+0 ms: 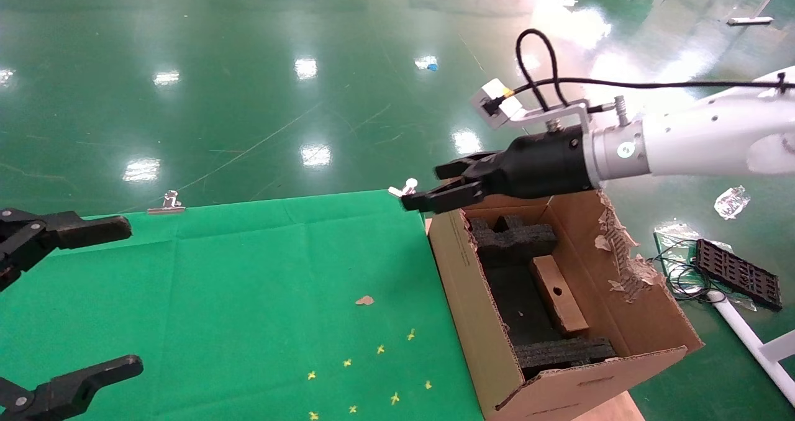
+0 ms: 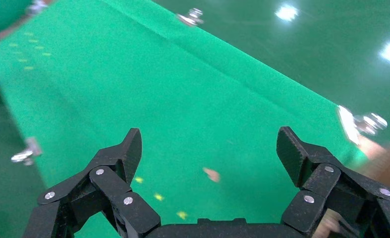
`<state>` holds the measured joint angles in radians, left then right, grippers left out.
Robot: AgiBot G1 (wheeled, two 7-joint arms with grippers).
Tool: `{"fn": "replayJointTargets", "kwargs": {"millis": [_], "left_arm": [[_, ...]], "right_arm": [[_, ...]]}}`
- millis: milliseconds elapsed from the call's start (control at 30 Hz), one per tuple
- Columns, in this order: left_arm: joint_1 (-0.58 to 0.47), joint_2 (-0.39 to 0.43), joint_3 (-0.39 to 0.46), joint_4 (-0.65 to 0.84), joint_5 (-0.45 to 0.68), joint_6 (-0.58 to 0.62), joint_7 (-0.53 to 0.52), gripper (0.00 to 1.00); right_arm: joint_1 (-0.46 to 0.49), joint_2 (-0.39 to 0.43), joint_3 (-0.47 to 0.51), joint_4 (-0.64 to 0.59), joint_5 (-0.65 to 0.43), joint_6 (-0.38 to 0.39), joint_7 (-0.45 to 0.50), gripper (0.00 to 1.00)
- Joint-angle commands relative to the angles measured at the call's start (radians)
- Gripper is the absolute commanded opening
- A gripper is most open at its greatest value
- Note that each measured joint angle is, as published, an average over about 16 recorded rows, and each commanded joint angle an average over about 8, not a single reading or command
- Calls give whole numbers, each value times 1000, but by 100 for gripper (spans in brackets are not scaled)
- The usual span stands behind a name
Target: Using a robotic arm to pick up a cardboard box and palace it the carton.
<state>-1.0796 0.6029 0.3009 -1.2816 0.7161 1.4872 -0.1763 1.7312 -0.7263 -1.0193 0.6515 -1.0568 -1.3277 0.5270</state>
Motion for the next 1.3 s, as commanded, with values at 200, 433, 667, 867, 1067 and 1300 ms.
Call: {"fn": "replayJointTargets", "kwargs": {"millis": [200, 433, 667, 867, 1067, 1300], "left_arm": [[0, 0, 0, 0, 0, 0, 0, 100], [0, 0, 1, 0, 0, 0, 0, 100], [0, 0, 1, 0, -1, 0, 1, 100], [0, -1, 1, 0, -1, -1, 1, 100], [0, -1, 2, 0, -1, -1, 1, 100], [0, -1, 2, 0, -1, -1, 1, 100]], "right_arm": [[-131, 23, 147, 126, 65, -33, -68, 100], [-259, 45, 292, 249, 129, -66, -134, 100], [-386, 68, 435, 372, 192, -99, -200, 100], [-496, 87, 559, 478, 247, -127, -256, 100], [-603, 106, 679, 581, 300, -154, -312, 100], [-683, 119, 768, 656, 340, -175, -348, 100]]}}
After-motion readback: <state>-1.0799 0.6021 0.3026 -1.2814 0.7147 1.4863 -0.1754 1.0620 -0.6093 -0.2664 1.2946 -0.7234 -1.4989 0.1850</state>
